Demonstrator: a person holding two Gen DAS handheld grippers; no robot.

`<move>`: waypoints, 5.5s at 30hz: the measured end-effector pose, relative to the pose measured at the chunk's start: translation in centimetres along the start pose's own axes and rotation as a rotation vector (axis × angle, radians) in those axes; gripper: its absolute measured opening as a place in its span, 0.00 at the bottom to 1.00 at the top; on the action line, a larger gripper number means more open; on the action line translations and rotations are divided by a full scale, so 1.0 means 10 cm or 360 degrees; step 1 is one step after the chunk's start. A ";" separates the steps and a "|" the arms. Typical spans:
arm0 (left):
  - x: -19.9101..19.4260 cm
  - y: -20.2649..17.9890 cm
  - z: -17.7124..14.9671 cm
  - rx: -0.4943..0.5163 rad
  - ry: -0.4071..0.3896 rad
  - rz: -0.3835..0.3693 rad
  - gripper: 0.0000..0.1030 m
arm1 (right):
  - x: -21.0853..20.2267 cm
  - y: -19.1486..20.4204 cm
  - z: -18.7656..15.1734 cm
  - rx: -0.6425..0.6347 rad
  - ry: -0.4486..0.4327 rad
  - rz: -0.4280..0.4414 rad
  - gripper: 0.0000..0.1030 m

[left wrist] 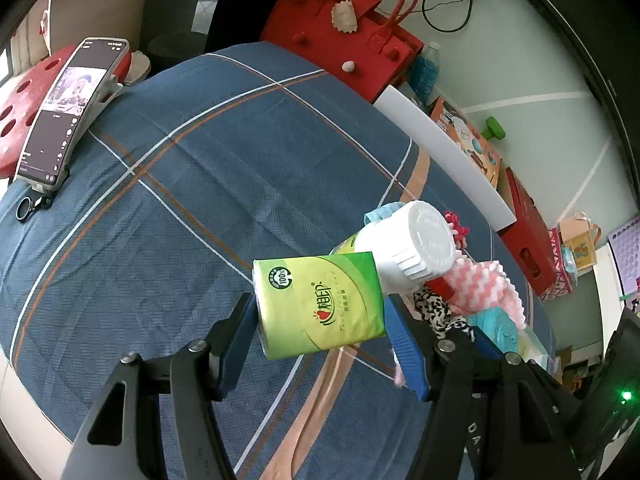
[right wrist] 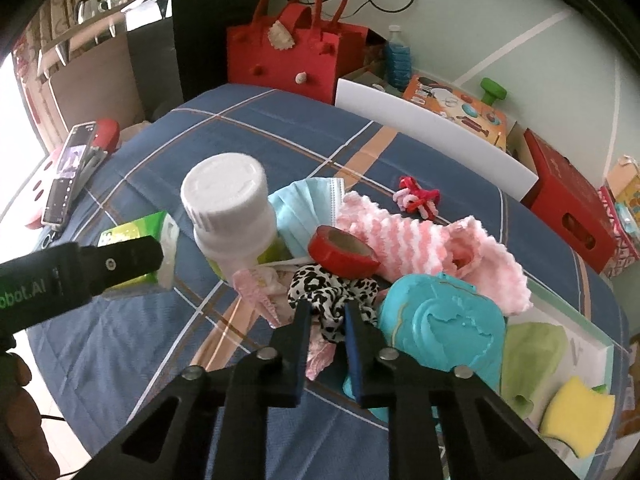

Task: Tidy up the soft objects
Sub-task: 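Grasp the leopard-print scrunchie with the right tool while the left tool holds the tissue pack, then carry the scrunchie and tissue pack to the tray with the right and left tools, then open the left tool over the tray while the right tool releases the scrunchie, then withdraw both open tools from the tray back toward the pile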

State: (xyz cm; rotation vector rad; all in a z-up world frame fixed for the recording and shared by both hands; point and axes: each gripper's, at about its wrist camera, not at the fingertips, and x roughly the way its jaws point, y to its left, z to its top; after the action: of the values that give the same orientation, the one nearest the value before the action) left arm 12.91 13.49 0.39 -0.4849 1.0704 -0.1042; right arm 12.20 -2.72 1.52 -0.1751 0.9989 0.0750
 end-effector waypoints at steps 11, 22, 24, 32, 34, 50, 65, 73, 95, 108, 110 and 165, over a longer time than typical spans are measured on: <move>-0.07 -0.06 -0.02 0.0033 -0.0044 0.0024 0.64 | -0.21 -0.07 0.01 0.0049 -0.0085 0.0075 0.09; -0.24 -0.17 -0.02 0.0086 -0.0125 0.0038 0.64 | -0.69 -0.17 0.05 0.0075 -0.0276 0.0133 0.08; -0.28 -0.20 -0.02 0.0099 -0.0143 0.0042 0.64 | -0.75 -0.19 0.05 0.0082 -0.0300 0.0139 0.08; -0.36 -0.37 -0.04 0.0176 -0.0186 0.0063 0.64 | -0.97 -0.34 0.03 0.0130 -0.0395 0.0171 0.08; -0.37 -0.41 -0.05 0.0199 -0.0190 0.0071 0.64 | -1.02 -0.40 0.01 0.0149 -0.0415 0.0176 0.08; -0.43 -1.26 -0.27 0.0539 -0.0212 0.0024 0.64 | -1.43 -1.52 -0.28 0.0547 -0.0591 0.0028 0.08; -0.12 -2.73 -0.68 0.1074 -0.0109 -0.0089 0.64 | -1.44 -2.92 -0.97 0.1031 -0.0480 -0.0438 0.08; 0.34 -3.29 -1.09 0.1318 -0.0011 -0.0159 0.64 | -1.22 -3.38 -1.22 0.1216 -0.0428 -0.0548 0.08; 1.06 -3.28 -1.33 0.1331 0.0177 -0.0158 0.64 | -0.70 -3.24 -1.06 0.1081 -0.0323 -0.0449 0.12; 0.68 -3.20 -1.15 0.1209 0.0174 -0.0158 0.75 | -0.92 -3.26 -1.11 0.1139 -0.0196 -0.0445 0.14; 0.60 -3.16 -1.11 0.1199 0.0125 -0.0090 0.75 | -0.93 -3.26 -1.15 0.1148 -0.0140 -0.0444 0.14; 0.31 -1.02 -0.33 0.0358 0.0016 0.0293 0.96 | -0.49 -1.70 -0.64 0.0596 -0.0019 0.0017 0.86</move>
State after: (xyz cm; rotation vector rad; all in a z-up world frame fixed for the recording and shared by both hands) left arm 13.07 2.35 0.94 -0.1824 1.0935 -0.0630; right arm 6.66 -20.48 4.12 0.1733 0.9845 -0.1016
